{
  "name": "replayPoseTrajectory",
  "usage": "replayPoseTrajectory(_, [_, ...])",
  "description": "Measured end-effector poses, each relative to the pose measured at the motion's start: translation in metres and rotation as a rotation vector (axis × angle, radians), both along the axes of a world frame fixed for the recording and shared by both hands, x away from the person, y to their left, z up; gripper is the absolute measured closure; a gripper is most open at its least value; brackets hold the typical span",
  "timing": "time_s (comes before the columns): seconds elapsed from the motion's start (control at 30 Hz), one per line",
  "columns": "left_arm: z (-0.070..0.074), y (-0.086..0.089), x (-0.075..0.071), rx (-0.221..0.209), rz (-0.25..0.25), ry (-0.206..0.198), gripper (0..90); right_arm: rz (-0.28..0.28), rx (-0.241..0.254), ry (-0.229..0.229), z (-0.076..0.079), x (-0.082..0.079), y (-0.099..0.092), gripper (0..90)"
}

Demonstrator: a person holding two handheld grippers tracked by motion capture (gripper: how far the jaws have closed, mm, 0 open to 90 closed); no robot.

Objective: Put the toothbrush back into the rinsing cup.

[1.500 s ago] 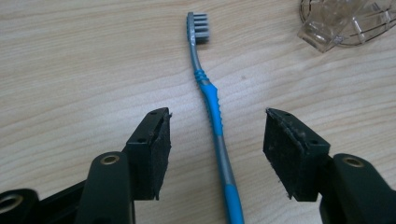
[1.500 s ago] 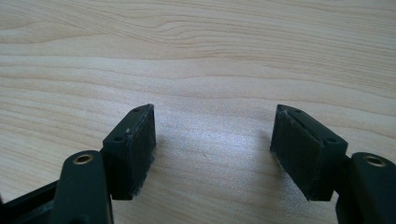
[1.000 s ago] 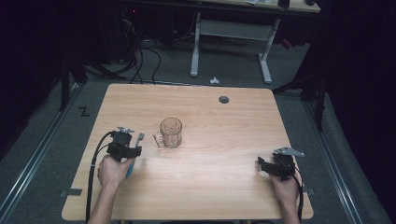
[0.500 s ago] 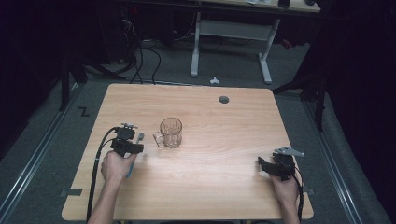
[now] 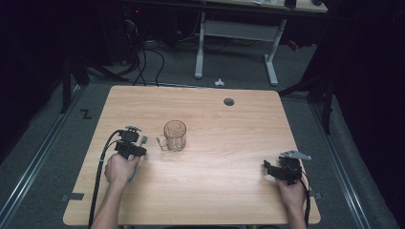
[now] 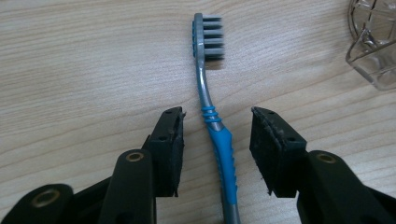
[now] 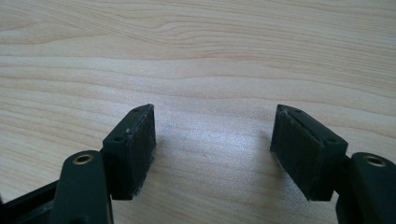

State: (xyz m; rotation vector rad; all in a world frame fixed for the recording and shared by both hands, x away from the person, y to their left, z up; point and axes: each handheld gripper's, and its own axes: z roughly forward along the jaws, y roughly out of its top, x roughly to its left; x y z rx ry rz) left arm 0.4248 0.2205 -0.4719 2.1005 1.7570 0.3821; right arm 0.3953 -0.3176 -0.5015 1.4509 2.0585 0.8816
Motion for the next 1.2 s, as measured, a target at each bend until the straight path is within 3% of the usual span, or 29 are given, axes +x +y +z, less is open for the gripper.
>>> replayPoseTrajectory(0.73, [-0.0004, 0.0075, 0.0042, -0.024, 0.004, 0.036, 68.8, 0.0, -0.004, -0.002, 0.0, 0.0001, 0.0, 31.0])
replayPoseTrajectory(1.2, [0.0001, 0.0071, 0.004, -0.012, 0.014, 0.044, 75.1, 0.0, -0.003, -0.002, -0.0001, 0.0001, 0.0, 31.0])
